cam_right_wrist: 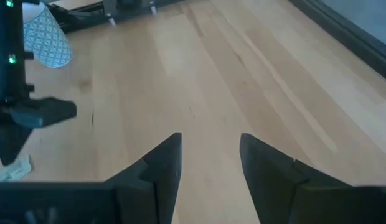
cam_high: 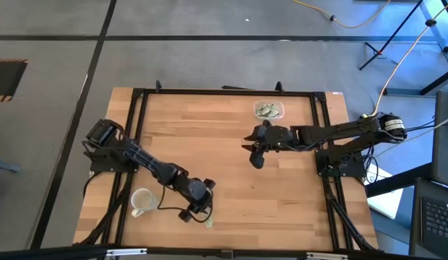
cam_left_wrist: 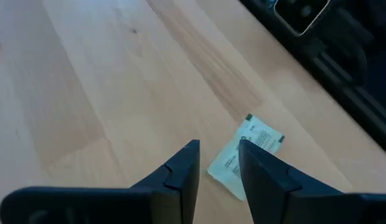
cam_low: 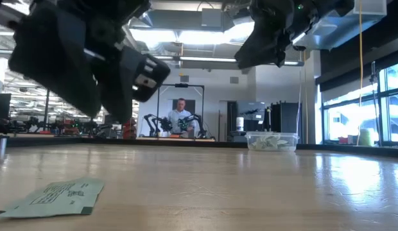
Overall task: Pick and place Stevia / Truvia into bins
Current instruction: Put the green stevia packet into the transparent container
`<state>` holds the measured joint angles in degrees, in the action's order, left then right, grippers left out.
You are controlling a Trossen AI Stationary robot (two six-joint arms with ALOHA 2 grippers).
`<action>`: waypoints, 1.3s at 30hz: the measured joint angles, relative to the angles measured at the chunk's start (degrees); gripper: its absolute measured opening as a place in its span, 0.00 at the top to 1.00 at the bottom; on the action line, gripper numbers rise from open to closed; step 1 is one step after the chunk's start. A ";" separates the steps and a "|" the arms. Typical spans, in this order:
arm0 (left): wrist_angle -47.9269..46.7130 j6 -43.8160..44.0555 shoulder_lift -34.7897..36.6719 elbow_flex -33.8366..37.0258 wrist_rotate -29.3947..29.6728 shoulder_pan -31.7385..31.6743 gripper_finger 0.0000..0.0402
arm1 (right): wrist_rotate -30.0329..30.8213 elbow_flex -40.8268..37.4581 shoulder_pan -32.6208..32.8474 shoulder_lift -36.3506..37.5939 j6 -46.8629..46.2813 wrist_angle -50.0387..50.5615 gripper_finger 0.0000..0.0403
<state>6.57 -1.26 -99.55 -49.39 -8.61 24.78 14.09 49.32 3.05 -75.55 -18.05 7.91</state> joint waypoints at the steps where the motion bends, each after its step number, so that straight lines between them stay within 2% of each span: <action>1: -0.06 -0.05 -0.79 -0.44 0.14 0.26 0.73 | 0.00 0.00 0.00 0.00 -0.39 -0.02 0.59; 8: -0.55 -2.08 -5.84 -3.33 2.53 2.43 0.74 | -0.03 0.00 0.00 0.00 -2.34 0.09 0.59; 15: -5.96 -1.10 -8.61 -5.10 6.76 3.08 0.76 | -0.07 0.00 0.00 0.00 -2.72 0.21 0.59; 29: -12.39 1.30 -8.71 -5.22 6.45 3.60 0.84 | -0.17 0.00 0.00 -0.02 -2.50 0.92 0.59; 39: -12.47 2.02 -8.70 -5.09 5.80 3.58 0.91 | -0.17 0.00 0.00 -0.02 -2.28 1.10 0.59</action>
<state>-5.90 0.76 -108.25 -54.48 -2.80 28.36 13.91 49.32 3.05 -75.57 -20.33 9.01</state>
